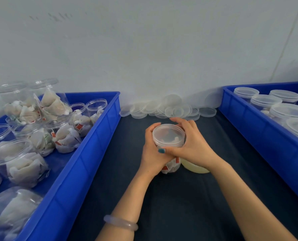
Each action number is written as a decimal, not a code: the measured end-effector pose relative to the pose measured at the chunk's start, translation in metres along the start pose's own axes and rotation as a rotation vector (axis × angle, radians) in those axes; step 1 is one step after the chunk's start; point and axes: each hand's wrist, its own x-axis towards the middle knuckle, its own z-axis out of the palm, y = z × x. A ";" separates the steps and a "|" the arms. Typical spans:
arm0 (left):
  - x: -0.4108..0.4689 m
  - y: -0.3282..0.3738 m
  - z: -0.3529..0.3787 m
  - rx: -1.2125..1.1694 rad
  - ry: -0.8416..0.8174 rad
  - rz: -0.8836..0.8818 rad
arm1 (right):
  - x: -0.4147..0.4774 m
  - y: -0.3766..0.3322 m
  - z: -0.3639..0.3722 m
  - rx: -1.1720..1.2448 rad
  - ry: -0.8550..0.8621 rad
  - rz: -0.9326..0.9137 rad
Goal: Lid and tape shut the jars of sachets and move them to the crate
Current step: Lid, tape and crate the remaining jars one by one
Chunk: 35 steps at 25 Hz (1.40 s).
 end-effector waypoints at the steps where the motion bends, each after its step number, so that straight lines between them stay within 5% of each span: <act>1: 0.000 0.000 0.000 -0.001 0.003 -0.002 | 0.000 0.002 0.002 0.056 -0.073 0.003; 4: 0.000 0.000 0.000 -0.024 0.005 -0.022 | 0.001 0.004 -0.011 0.319 -0.253 0.016; 8: 0.001 0.000 -0.001 0.002 -0.011 -0.013 | 0.001 0.001 -0.008 0.011 -0.010 -0.011; 12: 0.001 0.000 -0.001 -0.016 0.001 -0.030 | 0.000 0.004 -0.008 0.281 -0.232 0.007; 16: 0.000 0.002 -0.001 -0.004 -0.015 -0.029 | 0.002 0.004 -0.008 0.055 -0.022 -0.031; 21: 0.001 0.001 -0.001 -0.008 -0.026 -0.031 | 0.000 0.008 -0.006 0.174 -0.160 -0.045; 28: 0.001 -0.002 -0.001 0.013 -0.009 0.002 | -0.003 0.005 0.003 0.030 0.072 -0.031; 32: 0.001 0.000 -0.001 0.020 -0.020 0.011 | -0.004 0.017 -0.012 0.190 -0.126 0.033; 35: 0.002 -0.002 0.000 0.016 0.024 0.035 | -0.013 0.043 -0.037 -0.083 -0.260 0.189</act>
